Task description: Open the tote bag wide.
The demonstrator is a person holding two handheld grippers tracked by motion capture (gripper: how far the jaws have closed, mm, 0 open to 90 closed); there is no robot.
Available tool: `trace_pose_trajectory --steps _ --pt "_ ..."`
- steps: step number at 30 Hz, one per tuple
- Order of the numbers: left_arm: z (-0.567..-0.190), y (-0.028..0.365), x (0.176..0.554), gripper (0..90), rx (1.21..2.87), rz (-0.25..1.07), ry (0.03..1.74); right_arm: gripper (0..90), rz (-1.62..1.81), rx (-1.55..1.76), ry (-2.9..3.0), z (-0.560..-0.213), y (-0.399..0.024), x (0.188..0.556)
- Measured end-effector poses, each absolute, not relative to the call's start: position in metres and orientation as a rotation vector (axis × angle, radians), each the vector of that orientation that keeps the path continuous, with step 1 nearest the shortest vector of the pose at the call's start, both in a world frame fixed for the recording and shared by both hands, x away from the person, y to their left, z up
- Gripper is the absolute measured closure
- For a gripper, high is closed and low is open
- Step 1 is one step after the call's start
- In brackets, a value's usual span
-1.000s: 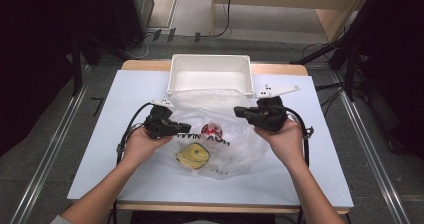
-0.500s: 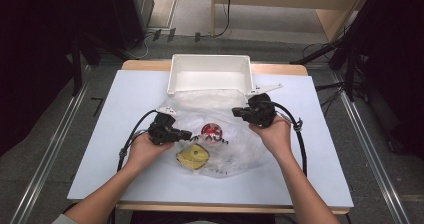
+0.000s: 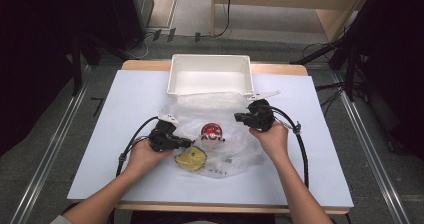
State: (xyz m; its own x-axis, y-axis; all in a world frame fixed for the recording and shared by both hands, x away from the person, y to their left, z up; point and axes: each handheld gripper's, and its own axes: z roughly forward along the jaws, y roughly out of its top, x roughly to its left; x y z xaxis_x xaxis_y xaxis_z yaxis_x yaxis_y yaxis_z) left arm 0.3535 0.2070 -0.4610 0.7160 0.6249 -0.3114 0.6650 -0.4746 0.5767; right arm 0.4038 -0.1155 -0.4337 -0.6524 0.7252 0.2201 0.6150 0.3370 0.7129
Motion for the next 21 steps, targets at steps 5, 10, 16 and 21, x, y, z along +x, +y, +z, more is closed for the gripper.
trace_pose_trajectory --steps 5,10,16,21 --pt "-0.462 0.209 0.349 88.9 2.219 -0.087 0.972 90.0 1.180 1.283 2.452 -0.448 -0.118 0.406" --pt "-0.462 0.210 0.343 88.9 2.224 -0.114 0.953 90.0 1.160 1.289 2.467 -0.453 -0.115 0.406" --pt "-0.462 0.213 0.332 88.8 2.230 -0.128 0.936 90.0 1.134 1.282 2.485 -0.462 -0.112 0.401" --pt "-0.461 0.216 0.324 88.6 2.259 -0.104 0.907 90.0 1.127 1.295 2.495 -0.465 -0.114 0.398"
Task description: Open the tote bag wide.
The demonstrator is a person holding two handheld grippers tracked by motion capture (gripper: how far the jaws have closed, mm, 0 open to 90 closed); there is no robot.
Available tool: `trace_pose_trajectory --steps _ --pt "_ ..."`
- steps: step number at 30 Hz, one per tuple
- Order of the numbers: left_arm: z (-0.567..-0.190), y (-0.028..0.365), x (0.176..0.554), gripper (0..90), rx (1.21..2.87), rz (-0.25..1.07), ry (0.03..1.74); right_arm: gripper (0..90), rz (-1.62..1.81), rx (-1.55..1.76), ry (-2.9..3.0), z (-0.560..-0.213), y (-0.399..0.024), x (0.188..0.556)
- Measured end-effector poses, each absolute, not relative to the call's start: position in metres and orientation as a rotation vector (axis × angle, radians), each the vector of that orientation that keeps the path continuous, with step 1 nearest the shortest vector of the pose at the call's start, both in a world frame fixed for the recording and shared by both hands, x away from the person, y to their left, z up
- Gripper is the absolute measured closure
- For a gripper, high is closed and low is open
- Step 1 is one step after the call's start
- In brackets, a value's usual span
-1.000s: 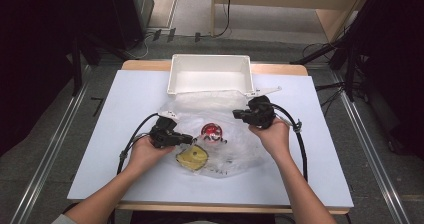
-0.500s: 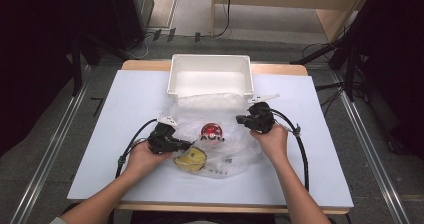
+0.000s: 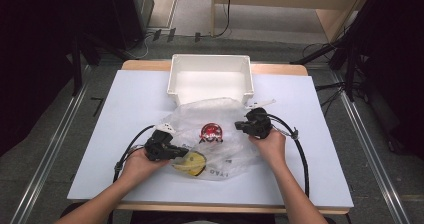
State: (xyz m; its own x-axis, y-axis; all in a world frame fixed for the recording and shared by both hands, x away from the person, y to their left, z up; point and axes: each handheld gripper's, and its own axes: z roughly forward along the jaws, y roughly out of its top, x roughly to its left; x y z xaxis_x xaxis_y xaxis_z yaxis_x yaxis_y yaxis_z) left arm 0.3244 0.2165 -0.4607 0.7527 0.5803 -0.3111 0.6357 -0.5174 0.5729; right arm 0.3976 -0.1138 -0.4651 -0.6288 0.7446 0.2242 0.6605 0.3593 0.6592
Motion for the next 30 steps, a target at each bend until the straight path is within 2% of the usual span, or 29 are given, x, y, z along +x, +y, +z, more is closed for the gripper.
trace_pose_trajectory --steps 10,30 --pt "-0.458 0.239 0.317 88.9 2.264 -0.087 0.951 90.0 1.071 1.278 2.486 -0.472 -0.119 0.390" --pt "-0.457 0.279 0.328 90.0 2.194 -0.063 1.079 90.0 1.018 1.330 2.380 -0.474 -0.142 0.389"
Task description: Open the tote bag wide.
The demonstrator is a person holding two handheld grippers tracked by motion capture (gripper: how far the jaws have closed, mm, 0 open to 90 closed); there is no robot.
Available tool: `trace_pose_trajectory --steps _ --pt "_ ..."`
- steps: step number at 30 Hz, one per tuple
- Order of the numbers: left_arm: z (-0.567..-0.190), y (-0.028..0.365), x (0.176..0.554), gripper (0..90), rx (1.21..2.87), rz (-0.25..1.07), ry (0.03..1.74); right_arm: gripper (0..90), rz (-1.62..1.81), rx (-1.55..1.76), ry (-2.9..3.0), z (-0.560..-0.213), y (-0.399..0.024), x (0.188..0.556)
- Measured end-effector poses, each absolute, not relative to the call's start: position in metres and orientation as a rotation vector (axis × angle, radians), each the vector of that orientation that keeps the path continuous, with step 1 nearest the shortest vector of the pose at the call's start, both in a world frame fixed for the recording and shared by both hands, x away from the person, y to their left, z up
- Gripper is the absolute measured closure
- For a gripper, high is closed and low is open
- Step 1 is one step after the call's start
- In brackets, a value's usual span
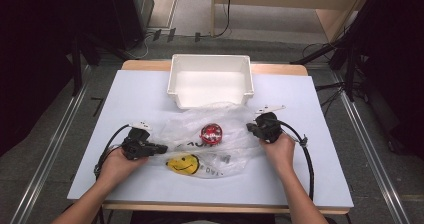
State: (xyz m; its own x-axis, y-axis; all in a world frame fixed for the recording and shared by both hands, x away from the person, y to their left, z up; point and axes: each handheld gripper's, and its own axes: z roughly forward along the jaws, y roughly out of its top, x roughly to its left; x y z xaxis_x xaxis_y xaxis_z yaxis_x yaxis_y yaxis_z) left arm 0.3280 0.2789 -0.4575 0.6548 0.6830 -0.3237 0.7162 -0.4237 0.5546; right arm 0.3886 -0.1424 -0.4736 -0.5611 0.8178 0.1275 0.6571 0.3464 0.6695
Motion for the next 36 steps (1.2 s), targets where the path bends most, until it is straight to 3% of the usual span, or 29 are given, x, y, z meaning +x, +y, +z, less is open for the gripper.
trace_pose_trajectory --steps 30,36 --pt "-0.457 0.310 0.324 90.0 2.135 -0.042 1.169 90.0 1.000 1.453 2.296 -0.475 -0.175 0.383" --pt "-0.440 0.298 0.318 90.0 2.128 -0.036 1.065 90.0 1.100 1.403 2.267 -0.457 -0.170 0.374"
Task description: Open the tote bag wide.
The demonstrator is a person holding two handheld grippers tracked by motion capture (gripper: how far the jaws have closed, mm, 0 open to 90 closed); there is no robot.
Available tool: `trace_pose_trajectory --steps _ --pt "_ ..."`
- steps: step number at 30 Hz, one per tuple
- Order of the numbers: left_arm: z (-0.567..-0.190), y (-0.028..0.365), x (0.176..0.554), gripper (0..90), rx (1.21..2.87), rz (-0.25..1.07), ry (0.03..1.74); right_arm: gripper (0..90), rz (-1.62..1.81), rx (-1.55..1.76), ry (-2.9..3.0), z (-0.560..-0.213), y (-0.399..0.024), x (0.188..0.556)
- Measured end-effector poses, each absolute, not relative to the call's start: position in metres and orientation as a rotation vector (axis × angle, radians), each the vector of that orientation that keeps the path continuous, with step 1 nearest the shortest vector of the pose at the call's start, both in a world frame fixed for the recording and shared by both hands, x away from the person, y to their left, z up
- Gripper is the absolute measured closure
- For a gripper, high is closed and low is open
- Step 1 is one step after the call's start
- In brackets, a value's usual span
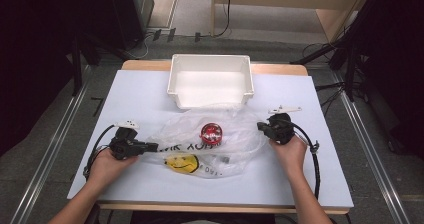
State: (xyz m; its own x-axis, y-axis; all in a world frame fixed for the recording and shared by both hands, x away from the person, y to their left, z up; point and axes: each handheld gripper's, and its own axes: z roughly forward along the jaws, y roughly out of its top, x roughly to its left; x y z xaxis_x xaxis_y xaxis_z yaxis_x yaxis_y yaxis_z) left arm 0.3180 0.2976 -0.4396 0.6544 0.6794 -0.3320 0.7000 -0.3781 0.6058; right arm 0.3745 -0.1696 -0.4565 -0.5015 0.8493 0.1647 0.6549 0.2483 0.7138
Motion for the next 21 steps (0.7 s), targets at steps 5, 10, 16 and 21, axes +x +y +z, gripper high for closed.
trace_pose_trajectory --steps 5,10,16,21 --pt "-0.424 0.285 0.314 90.0 2.131 -0.058 0.994 90.0 1.171 1.323 2.274 -0.438 -0.160 0.357" --pt "-0.406 0.270 0.318 90.0 2.131 -0.062 0.942 90.0 1.201 1.281 2.299 -0.431 -0.151 0.351" --pt "-0.389 0.250 0.334 90.0 2.144 -0.063 0.891 90.0 1.212 1.270 2.319 -0.430 -0.144 0.350" --pt "-0.381 0.230 0.349 90.0 2.164 -0.072 0.851 90.0 1.212 1.257 2.338 -0.431 -0.139 0.350"
